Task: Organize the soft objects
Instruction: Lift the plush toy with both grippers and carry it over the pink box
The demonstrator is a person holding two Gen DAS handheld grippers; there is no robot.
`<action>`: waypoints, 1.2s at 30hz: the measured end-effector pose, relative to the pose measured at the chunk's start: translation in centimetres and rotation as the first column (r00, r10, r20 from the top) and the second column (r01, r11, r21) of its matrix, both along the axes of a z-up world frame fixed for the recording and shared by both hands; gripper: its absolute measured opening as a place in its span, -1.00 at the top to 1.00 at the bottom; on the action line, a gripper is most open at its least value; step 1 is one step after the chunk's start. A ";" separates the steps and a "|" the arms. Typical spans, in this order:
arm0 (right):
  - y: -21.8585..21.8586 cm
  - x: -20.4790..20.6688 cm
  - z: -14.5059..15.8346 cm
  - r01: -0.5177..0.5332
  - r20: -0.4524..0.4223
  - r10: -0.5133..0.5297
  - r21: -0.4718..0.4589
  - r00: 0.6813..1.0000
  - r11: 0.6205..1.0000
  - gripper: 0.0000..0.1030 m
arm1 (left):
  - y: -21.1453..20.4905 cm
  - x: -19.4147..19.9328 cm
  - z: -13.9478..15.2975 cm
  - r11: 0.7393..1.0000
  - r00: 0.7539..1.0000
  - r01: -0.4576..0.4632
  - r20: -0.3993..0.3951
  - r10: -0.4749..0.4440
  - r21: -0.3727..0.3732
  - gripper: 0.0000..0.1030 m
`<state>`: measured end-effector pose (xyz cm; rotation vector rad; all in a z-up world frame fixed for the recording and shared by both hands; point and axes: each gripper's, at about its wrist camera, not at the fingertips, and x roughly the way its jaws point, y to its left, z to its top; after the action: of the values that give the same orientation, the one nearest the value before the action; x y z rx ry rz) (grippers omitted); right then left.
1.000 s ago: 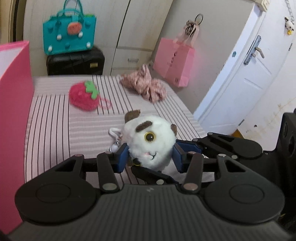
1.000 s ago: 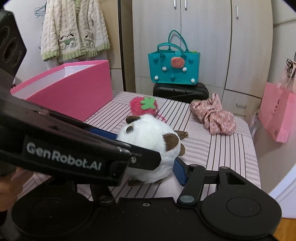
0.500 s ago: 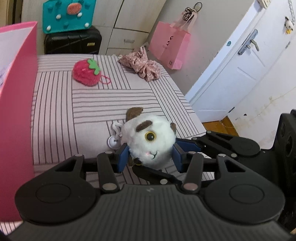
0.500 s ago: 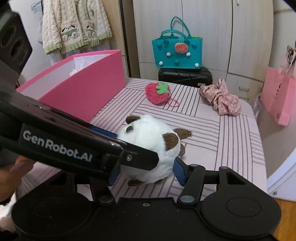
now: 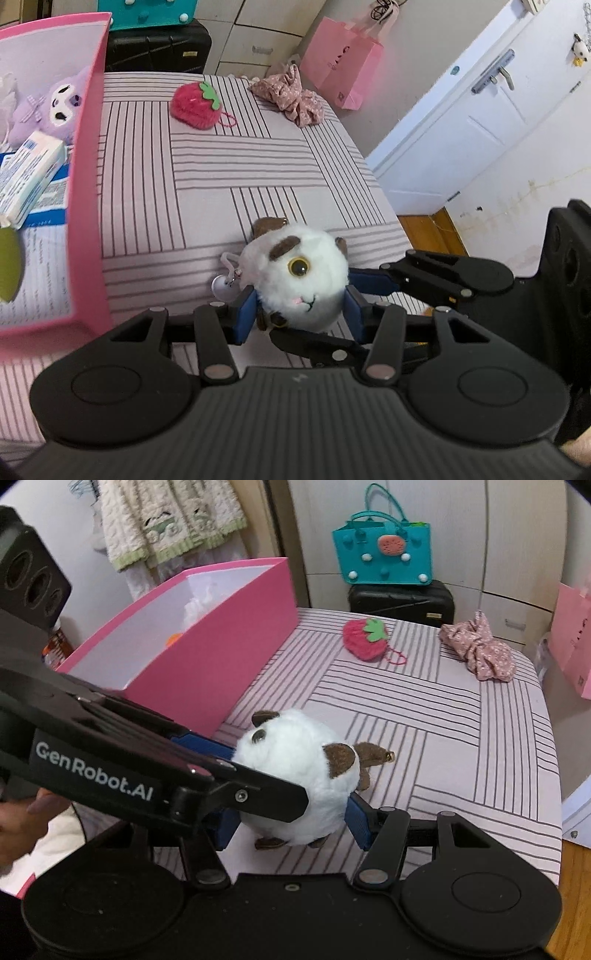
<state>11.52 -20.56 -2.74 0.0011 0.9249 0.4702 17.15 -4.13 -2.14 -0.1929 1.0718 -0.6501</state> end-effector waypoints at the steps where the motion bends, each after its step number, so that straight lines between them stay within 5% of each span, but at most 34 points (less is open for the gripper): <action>1: 0.2 -0.3 0.2 -0.012 -0.003 0.012 0.000 1.000 1.000 -0.26 | 0.3 -0.2 0.2 1.000 1.000 0.004 -0.006 -0.004 -0.001 0.06; 15: 3.4 -3.9 4.6 -0.146 0.058 0.148 -0.037 0.987 0.989 -0.26 | 4.2 -3.9 3.4 0.998 0.998 0.060 -0.020 -0.060 -0.022 0.08; 25: 6.8 -4.9 8.4 -0.230 0.180 0.238 -0.067 0.954 0.971 -0.26 | 8.1 -6.3 7.4 0.999 0.996 0.030 0.084 -0.027 -0.042 0.08; 36: 11.1 -1.4 11.7 -0.309 0.314 0.311 -0.057 0.897 0.949 -0.26 | 12.9 -6.2 11.1 0.995 0.971 -0.094 0.217 0.102 -0.045 0.08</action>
<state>10.09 -9.41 8.92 -0.2261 0.6060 0.7410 10.95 8.81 8.97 -0.1982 0.8342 -0.5869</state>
